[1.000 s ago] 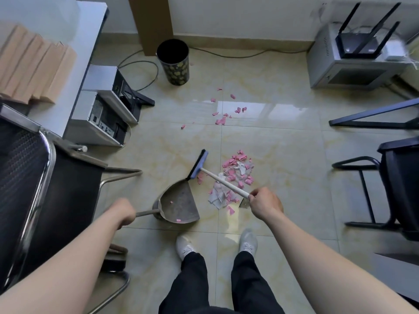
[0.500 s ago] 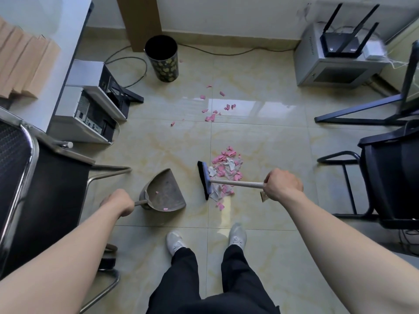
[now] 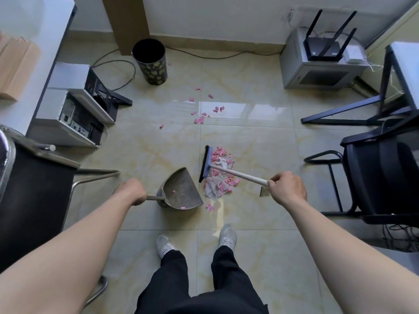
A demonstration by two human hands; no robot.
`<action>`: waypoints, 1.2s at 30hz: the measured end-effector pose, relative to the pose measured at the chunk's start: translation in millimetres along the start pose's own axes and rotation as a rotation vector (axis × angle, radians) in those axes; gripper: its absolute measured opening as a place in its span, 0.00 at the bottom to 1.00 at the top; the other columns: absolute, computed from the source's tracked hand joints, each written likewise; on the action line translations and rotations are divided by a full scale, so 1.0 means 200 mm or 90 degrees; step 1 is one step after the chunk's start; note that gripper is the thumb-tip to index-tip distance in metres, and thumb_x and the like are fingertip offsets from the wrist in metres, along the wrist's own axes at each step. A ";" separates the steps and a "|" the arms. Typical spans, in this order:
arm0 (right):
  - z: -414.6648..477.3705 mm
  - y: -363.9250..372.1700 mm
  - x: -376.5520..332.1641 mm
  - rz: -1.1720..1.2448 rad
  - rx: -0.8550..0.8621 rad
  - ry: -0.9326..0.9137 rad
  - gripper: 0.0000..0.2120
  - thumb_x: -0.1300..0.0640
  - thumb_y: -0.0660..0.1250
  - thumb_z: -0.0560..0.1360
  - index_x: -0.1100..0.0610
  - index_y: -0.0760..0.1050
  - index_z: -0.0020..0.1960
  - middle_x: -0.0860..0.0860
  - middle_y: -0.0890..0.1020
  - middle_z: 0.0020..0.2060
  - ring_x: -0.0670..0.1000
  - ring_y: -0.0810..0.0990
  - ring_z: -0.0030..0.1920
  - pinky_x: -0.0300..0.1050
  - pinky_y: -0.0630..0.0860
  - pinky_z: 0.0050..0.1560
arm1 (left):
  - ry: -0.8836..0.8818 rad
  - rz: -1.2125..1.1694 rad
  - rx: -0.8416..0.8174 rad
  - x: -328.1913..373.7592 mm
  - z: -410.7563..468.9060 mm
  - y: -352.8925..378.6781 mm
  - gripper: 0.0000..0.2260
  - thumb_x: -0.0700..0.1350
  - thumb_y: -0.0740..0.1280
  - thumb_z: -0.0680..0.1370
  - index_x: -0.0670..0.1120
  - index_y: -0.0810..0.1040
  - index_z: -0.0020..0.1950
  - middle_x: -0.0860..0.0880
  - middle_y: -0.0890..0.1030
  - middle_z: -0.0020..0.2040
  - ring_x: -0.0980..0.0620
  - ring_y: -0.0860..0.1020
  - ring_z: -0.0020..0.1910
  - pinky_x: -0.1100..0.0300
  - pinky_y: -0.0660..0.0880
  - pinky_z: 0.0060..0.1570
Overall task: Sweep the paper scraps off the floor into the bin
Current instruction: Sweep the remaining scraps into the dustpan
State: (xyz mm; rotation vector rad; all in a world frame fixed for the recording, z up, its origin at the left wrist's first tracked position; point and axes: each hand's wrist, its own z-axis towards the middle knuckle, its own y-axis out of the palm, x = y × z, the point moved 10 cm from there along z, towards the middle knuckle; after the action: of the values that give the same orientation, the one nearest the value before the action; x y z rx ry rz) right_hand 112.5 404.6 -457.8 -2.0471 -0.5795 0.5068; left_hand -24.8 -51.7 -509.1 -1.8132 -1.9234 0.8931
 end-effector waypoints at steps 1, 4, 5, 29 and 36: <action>0.01 -0.02 0.03 0.016 0.005 0.013 0.12 0.54 0.66 0.78 0.50 0.87 0.55 0.57 0.85 0.50 0.61 0.80 0.49 0.47 0.76 0.48 | 0.004 0.007 -0.001 0.02 -0.01 0.00 0.08 0.36 0.65 0.71 0.37 0.80 0.48 0.39 0.82 0.53 0.42 0.82 0.53 0.54 0.78 0.51; 0.04 -0.08 0.06 0.002 -0.001 0.026 0.13 0.54 0.63 0.80 0.49 0.84 0.59 0.57 0.84 0.54 0.62 0.81 0.55 0.48 0.76 0.52 | 0.013 0.028 -0.012 0.09 -0.05 0.00 0.05 0.35 0.66 0.71 0.39 0.80 0.44 0.40 0.83 0.51 0.43 0.82 0.52 0.56 0.78 0.48; 0.04 -0.10 0.06 -0.017 -0.008 0.024 0.14 0.54 0.62 0.81 0.49 0.83 0.60 0.57 0.84 0.56 0.62 0.81 0.57 0.48 0.75 0.51 | 0.017 0.031 -0.020 0.11 -0.06 0.01 0.02 0.35 0.66 0.70 0.39 0.79 0.40 0.40 0.83 0.50 0.43 0.82 0.51 0.56 0.78 0.47; -0.49 0.34 -0.16 -0.072 -0.235 0.137 0.19 0.57 0.68 0.75 0.57 0.78 0.65 0.55 0.81 0.65 0.59 0.80 0.65 0.46 0.76 0.55 | 0.156 0.115 -0.012 0.18 0.01 -0.06 0.10 0.39 0.64 0.74 0.39 0.81 0.52 0.41 0.83 0.54 0.44 0.81 0.55 0.57 0.76 0.52; -0.56 0.44 -0.42 0.025 -0.241 0.116 0.23 0.54 0.66 0.78 0.61 0.73 0.71 0.58 0.81 0.63 0.61 0.81 0.63 0.48 0.78 0.57 | 0.159 0.093 0.012 0.13 0.10 -0.02 0.13 0.41 0.62 0.77 0.38 0.80 0.56 0.40 0.81 0.57 0.42 0.80 0.57 0.55 0.76 0.54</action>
State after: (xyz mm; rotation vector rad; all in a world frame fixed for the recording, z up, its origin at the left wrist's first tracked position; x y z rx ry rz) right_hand 125.8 240.3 -468.2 -2.4362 -0.5580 0.2399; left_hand -43.8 -30.2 -524.6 -1.9709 -1.6425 0.6871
